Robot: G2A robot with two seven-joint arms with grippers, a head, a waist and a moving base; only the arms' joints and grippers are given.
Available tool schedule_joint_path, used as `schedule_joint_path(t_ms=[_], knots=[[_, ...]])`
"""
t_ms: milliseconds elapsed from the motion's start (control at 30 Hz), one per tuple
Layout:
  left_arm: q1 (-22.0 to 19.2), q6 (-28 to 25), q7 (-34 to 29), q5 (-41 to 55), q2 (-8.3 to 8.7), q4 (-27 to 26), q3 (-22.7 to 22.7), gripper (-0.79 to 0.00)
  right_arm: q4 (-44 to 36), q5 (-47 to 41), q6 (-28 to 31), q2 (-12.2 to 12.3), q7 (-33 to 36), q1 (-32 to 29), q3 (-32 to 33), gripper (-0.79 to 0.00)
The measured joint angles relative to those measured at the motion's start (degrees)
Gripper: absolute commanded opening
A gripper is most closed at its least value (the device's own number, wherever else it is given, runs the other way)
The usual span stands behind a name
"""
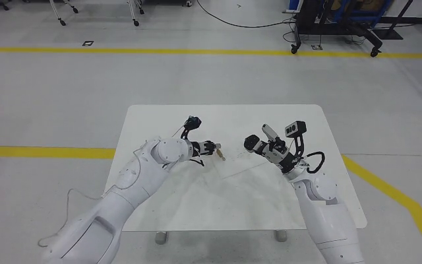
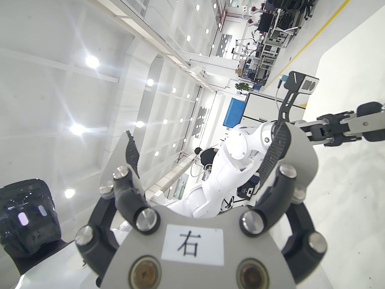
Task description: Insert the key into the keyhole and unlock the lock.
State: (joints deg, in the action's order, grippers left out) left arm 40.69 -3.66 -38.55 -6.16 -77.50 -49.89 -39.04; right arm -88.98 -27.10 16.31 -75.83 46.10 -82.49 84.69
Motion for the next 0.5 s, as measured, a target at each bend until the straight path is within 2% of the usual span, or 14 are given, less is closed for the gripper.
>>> schedule_joint_path(t_ms=[133, 300, 433, 500], knots=[[-0.1, -1.0, 0.2, -0.5, 0.22, 0.8, -1.2, 0.000, 0.0, 0.0, 0.0, 0.0, 0.0, 0.0, 0.0, 0.000], [2.3, -3.2, 1.8, -1.0, 2.15, -2.1, -5.6, 0.000, 0.0, 0.0, 0.0, 0.0, 0.0, 0.0, 0.0, 0.000], [6.8, -6.7, 5.9, -4.4, 4.93, -9.5, -11.4, 0.000, -0.5, 1.2, 0.5, 0.0, -1.2, -0.1, 0.1, 0.000], [11.0, -9.3, 10.6, -9.0, 6.98, -16.0, -16.0, 0.000, -1.6, 2.8, 3.1, 0.1, -2.7, -0.4, 0.6, 0.000]])
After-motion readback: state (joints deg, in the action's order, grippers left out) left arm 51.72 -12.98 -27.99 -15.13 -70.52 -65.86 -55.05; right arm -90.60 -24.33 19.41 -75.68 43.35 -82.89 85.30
